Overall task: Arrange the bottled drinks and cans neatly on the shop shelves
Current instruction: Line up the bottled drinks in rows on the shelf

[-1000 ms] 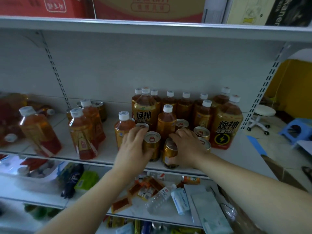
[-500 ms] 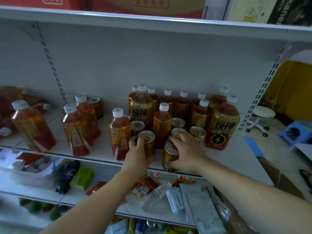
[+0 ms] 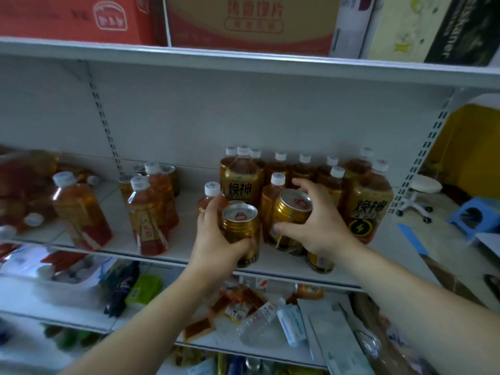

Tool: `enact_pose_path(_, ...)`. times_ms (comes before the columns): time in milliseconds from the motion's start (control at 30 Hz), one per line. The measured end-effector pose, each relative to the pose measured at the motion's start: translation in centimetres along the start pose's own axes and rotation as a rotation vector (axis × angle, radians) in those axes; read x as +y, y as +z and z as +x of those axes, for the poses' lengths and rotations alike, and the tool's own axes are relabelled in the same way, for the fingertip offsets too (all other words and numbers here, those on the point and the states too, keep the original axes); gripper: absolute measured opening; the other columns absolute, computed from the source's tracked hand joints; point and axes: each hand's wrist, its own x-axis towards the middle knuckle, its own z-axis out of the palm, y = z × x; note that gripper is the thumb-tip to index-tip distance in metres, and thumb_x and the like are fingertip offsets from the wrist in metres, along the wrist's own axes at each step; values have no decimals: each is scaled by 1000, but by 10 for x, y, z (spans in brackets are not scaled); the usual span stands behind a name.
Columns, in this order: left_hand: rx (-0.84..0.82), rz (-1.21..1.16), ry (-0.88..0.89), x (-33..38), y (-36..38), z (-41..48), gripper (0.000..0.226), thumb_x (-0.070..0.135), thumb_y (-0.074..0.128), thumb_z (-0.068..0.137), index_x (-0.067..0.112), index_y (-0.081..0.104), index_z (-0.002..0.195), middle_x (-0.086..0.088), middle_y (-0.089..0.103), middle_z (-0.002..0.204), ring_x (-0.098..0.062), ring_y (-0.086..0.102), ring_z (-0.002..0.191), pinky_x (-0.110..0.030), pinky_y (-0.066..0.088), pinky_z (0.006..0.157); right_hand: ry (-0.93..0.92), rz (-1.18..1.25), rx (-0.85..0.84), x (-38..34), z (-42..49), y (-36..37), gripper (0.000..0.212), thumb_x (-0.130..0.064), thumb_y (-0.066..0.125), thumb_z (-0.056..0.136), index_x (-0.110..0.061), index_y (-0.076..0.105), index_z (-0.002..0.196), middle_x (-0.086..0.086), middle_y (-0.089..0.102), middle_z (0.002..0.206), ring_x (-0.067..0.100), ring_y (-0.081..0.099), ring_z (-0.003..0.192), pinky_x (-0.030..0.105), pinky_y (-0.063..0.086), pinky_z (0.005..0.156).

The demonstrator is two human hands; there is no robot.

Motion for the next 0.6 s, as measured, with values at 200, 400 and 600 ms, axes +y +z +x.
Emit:
enact_pose_path(200,176,26,-11,32,-55,-7,86,12,80,70,24,34,142,8,57,116,-12,59,107,-30,49,92,-121,172,0,-53,15,18,91,-32,85,69,-32,34,144,-13,40,131,4,41,119,14,34,89)
enact_pose_path(400,361,42,17,35,-129,-12,82,8,80,70,23,38,139,4,54,118,-10,58,102,-24,48,83,-198,294,-118,-108,28,58,95,-31,84,71,-26,30,148,-5,46,140,10,47,125,22,39,100)
enact_pose_path(600,463,85,-5,5,-217,-9,78,7,78,71,22,40,137,5,52,112,-13,53,102,-28,47,85,-232,323,-227,-160,42,124,91,-33,79,76,-28,25,149,-5,47,136,8,49,118,25,43,99)
